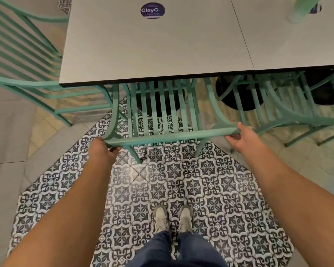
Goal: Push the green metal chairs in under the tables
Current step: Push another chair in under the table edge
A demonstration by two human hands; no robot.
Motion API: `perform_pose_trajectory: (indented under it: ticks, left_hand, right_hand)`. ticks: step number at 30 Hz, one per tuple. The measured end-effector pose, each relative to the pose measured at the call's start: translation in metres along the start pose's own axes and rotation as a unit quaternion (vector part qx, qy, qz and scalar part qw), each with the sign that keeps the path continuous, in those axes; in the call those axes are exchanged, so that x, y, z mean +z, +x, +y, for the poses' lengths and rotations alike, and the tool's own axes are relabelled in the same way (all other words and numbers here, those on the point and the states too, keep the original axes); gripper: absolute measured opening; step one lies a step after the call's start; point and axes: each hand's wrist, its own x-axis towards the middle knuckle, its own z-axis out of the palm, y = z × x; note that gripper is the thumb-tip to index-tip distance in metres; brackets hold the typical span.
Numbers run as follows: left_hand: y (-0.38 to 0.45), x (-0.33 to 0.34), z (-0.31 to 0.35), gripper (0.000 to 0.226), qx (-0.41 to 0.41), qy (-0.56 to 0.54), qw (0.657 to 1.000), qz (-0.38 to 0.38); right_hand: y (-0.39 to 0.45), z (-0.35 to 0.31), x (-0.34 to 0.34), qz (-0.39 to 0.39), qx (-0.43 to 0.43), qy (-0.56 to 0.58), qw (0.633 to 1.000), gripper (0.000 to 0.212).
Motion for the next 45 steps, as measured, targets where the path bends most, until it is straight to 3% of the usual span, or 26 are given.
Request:
perform_pose_trajectory:
  ticks: [16,21,29,38,45]
  left_hand:
    - [0.007,0.013,0.014,0.022,0.016,0.01,0.999,0.035]
    - [0.005,0.007,0.022,0.02,0.003,0.006,1.0,0.016]
    - [0.007,-0.004,0.024,0.026,0.005,0.068,0.998,-0.017]
    - [0.014,-0.005,0.025,0.028,0.008,0.076,0.997,-0.023]
    - [0.016,-0.003,0.021,0.028,0.007,0.078,0.996,-0.042]
  right_hand:
    - [0.008,0.002,0.016,0.022,-0.001,-0.016,1.0,0.017]
    - [0.0,0.013,0.02,0.02,-0.005,-0.021,1.0,0.018]
    - [0.001,0.016,0.017,0.008,-0.008,-0.077,0.997,0.037]
    - [0.0,0.008,0.019,0.023,0.013,-0.042,0.999,0.032]
    - [-0.003,0.003,0.017,0.028,0.008,-0.035,0.999,0.015]
